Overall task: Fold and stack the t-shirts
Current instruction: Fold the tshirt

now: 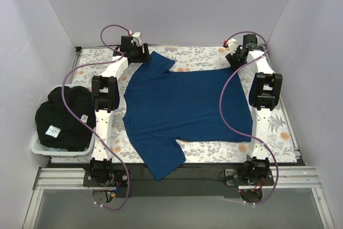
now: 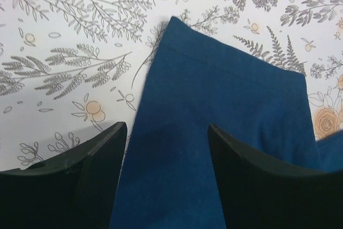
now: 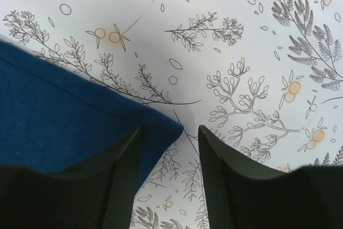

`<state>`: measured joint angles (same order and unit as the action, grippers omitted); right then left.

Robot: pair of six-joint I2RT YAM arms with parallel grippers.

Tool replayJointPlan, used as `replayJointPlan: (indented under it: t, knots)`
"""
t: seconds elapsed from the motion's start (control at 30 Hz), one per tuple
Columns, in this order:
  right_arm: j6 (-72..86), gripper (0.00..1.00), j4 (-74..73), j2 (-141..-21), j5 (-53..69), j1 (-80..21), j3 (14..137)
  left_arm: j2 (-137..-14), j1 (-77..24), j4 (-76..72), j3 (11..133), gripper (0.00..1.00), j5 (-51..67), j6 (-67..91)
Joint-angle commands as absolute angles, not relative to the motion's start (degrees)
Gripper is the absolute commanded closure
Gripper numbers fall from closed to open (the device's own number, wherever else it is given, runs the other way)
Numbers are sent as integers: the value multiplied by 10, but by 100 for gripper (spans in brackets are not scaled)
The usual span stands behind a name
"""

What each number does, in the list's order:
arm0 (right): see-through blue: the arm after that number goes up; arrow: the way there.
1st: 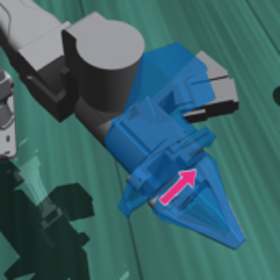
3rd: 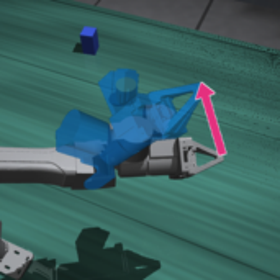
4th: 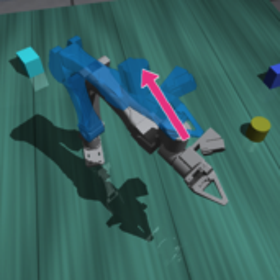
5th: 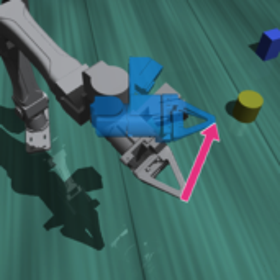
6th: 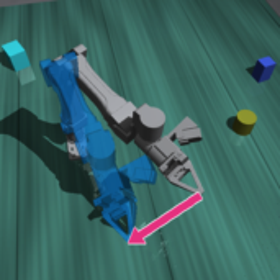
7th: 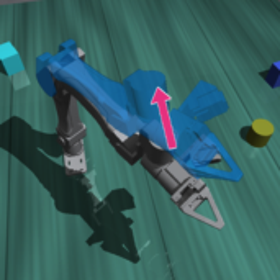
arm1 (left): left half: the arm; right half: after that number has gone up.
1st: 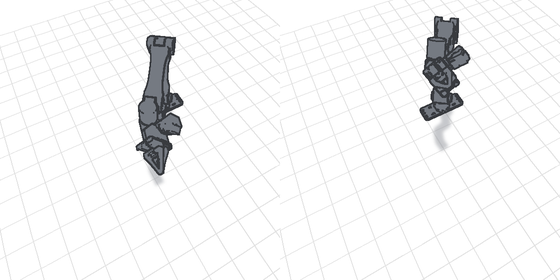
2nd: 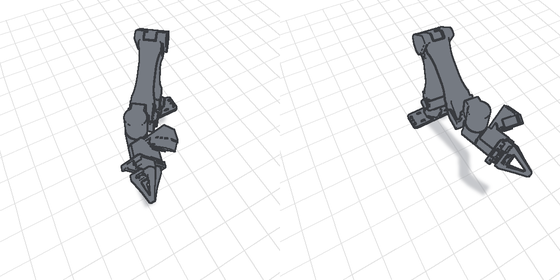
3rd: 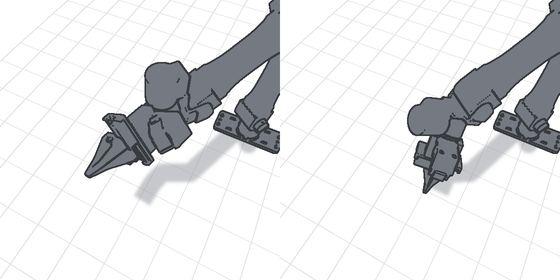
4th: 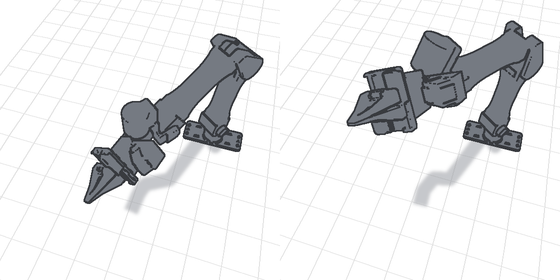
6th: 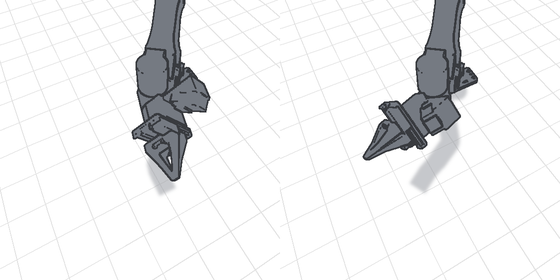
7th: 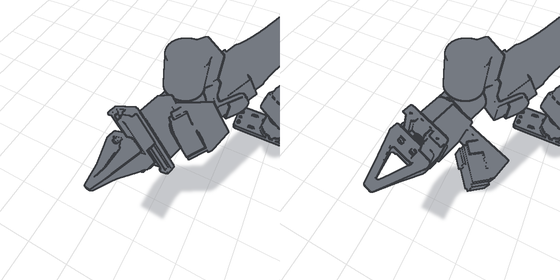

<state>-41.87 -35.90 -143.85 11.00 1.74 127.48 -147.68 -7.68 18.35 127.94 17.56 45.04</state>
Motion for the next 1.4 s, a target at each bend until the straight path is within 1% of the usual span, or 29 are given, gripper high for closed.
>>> replayJointPlan:
  t: [0.0, 0.03, 0.1, 0.13, 0.2, 0.23, 0.27, 0.47, 0.53, 0.57, 0.6, 0.63, 0.7, 0.87, 1.03, 1.13, 1.17, 1.2, 1.27, 1.3, 1.37]
  knots:
    - [-433, 49, -351, -1454, 139, 14, 1253, -1426, -69, 200, 1264, 39, 195, 467]
    - [-433, 50, -353, -1455, 147, 14, 1252, -1425, -68, 201, 1262, 39, 196, 466]
    - [-434, 56, -359, -1455, 153, 15, 1244, -1424, -63, 207, 1260, 39, 198, 468]
    - [-436, 60, -361, -1454, 154, 14, 1239, -1425, -61, 212, 1259, 39, 199, 471]
    - [-441, 65, -364, -1450, 156, 14, 1226, -1428, -55, 218, 1260, 38, 198, 477]
    - [-443, 83, -365, -1449, 154, 14, 1223, -1429, -55, 224, 1261, 37, 196, 476]
    - [-443, 98, -366, -1448, 151, 14, 1220, -1430, -54, 228, 1262, 35, 193, 472]
    - [-448, 99, -374, -1432, 146, 15, 1201, -1447, -54, 237, 1274, 35, 150, 447]
    - [-450, 99, -373, -1424, 145, 14, 1196, -1461, -54, 248, 1285, 37, 150, 433]
    - [-451, 99, -374, -1422, 145, 14, 1193, -1466, -54, 255, 1301, 38, 152, 431]
    - [-451, 99, -374, -1418, 143, 14, 1191, -1472, -54, 262, 1306, 44, 157, 428]
    - [-453, 99, -373, -1416, 141, 14, 1190, -1477, -54, 271, 1309, 47, 171, 425]
    - [-454, 99, -374, -1412, 138, 14, 1188, -1477, -59, 275, 1302, 51, 175, 417]
    - [-455, 99, -373, -1404, 131, 16, 1185, -1481, -65, 286, 1290, 51, 179, 409]
    - [-454, 99, -373, -1398, 130, 15, 1185, -1497, -68, 287, 1308, 51, 167, 408]
    - [-454, 99, -372, -1395, 129, 16, 1187, -1519, -69, 288, 1334, 57, 164, 407]
    - [-453, 99, -372, -1393, 130, 16, 1188, -1522, -69, 287, 1339, 65, 167, 406]
    - [-448, 99, -372, -1393, 130, 17, 1189, -1527, -68, 287, 1345, 71, 170, 405]
    - [-444, 99, -371, -1390, 133, 18, 1195, -1532, -69, 282, 1349, 75, 190, 412]
    - [-441, 99, -371, -1387, 134, 18, 1198, -1533, -69, 280, 1350, 80, 197, 412]
    - [-434, 99, -372, -1381, 140, 20, 1201, -1534, -68, 273, 1351, 84, 215, 413]
